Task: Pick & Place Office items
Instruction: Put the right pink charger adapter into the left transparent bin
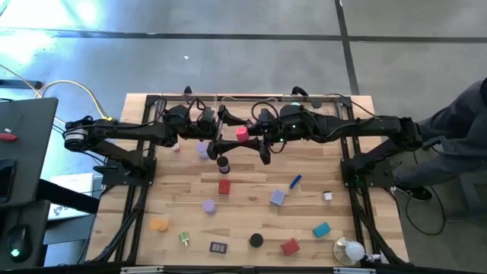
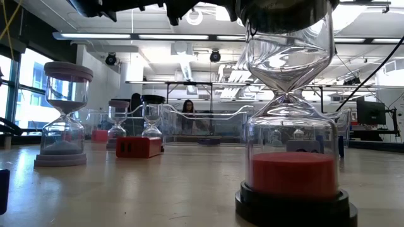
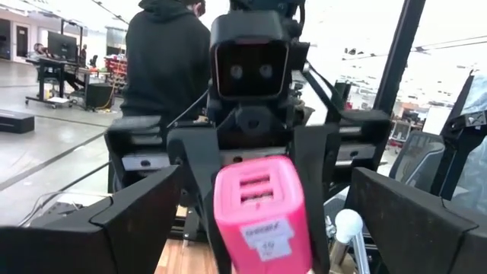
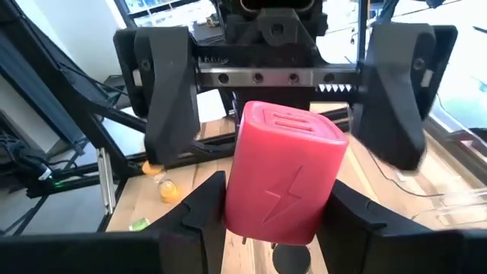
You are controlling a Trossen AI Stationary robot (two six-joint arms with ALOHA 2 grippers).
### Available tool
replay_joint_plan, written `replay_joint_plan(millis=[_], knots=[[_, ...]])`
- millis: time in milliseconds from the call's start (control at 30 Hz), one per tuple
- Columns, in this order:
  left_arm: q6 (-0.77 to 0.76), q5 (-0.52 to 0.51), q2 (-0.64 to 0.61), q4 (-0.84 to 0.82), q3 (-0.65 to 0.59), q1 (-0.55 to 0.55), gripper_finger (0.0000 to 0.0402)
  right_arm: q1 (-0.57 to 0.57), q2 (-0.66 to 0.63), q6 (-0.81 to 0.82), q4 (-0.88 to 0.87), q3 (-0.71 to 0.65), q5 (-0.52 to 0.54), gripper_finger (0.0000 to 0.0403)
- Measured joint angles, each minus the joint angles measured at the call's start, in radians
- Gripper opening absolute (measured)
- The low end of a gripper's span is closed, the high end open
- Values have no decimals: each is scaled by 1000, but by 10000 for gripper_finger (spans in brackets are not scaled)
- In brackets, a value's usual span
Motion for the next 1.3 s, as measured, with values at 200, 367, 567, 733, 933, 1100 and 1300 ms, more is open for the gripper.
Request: replay_joint_plan(millis=[200,367,567,733,933,1100,1300], knots=[[-1,-12,45,8,0,0,374,-6,4,0,-3,0,-9,146],[7,-13,54,38,-1,0,374,-6,4,-1,-8,0,-9,146],[8,-15,56,62,-1,0,374,-6,4,-1,-26,0,-9,146],[15,-16,56,61,-1,0,372,-6,3,-3,-30,0,-9,146],[11,-16,56,60,-1,0,350,-6,3,-19,-31,0,-9,146],[10,-18,56,58,-1,0,315,-6,3,-19,-31,0,-4,146],[10,-26,56,58,-1,0,270,-6,3,-19,-31,0,-4,146]])
